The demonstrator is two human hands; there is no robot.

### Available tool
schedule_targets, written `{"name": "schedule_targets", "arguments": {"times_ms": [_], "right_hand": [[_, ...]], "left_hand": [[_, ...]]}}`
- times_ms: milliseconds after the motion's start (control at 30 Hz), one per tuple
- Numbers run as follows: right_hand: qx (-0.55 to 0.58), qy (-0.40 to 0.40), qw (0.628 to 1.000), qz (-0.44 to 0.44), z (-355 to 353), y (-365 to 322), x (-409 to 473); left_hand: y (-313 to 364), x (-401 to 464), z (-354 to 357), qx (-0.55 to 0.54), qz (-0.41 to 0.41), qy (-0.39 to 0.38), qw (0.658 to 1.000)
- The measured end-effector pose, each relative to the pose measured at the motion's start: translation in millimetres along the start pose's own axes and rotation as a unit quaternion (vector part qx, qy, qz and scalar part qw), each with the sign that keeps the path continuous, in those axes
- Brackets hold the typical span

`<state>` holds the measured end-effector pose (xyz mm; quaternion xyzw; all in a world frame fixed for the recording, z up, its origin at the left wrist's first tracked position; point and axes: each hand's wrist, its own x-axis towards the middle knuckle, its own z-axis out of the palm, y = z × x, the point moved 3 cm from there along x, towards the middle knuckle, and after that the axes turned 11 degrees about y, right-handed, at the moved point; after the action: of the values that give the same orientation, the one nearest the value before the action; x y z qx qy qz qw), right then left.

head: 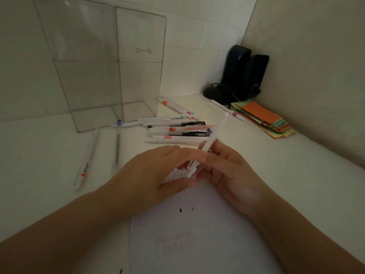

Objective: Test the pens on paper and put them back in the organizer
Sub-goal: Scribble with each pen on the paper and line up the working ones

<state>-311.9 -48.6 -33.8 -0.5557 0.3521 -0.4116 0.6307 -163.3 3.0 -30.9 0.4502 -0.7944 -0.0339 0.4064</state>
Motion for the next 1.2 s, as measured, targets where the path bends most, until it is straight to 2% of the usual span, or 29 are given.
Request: {"name": "schedule_targets", "arguments": {"times_ms": [133,300,467,633,734,800,834,900,967,1034,1067,1134,1200], "right_hand": [[0.011,0.006,1.000,0.011,1.6,2.3,0.6],[0.082,0.044,0.996,0.007,4.2,-0.3,-0.7],[0.035,0.022,0.999,0.032,4.9,5.4,-0.8],[0.022,-0.005,0.999,0.037,7.0,5.8,-2.3],[0.009,0.032,0.999,-0.021,8.0,0.7,-3.5],[-0.050,0.080,0.992,-0.081,3.4,-3.2,-3.1],[-0.121,0.098,0.980,-0.122,1.0,-5.0,-2.7],[-0.296,0.111,0.926,-0.204,-0.3,-5.6,-2.8],[-0.373,0.130,0.881,-0.259,0.8,-6.0,-3.3],[-0.354,0.160,0.878,-0.280,0.3,-6.1,-2.5],[-0.308,0.181,0.893,-0.275,-0.8,-7.9,-2.7],[-0.193,0.221,0.926,-0.237,-6.6,-11.4,-2.0],[-0.206,0.289,0.917,-0.180,-14.7,-13.8,-1.0]], "left_hand": [[-0.3,0.3,-2.2,-0.009,-0.005,0.014,1.000],[4.2,1.6,0.0,-0.043,0.018,0.007,0.999],[3.7,-1.2,2.4,-0.030,0.026,-0.023,0.999],[8.1,-0.5,2.0,-0.004,0.061,-0.012,0.998],[9.6,2.5,-5.1,-0.050,0.032,0.009,0.998],[10.2,3.2,-6.6,-0.057,0.023,0.011,0.998],[10.6,3.3,-6.0,-0.060,0.021,0.006,0.998],[12.3,3.0,-3.9,-0.080,0.018,-0.005,0.997],[15.2,3.1,-3.3,-0.108,0.012,-0.012,0.994],[15.7,3.7,-5.9,-0.137,-0.032,-0.002,0.990],[14.1,3.8,-8.1,-0.147,-0.065,0.010,0.987],[5.4,2.7,-10.4,-0.154,-0.121,0.028,0.980],[-6.3,0.9,-9.2,-0.130,-0.159,0.035,0.978]]}}
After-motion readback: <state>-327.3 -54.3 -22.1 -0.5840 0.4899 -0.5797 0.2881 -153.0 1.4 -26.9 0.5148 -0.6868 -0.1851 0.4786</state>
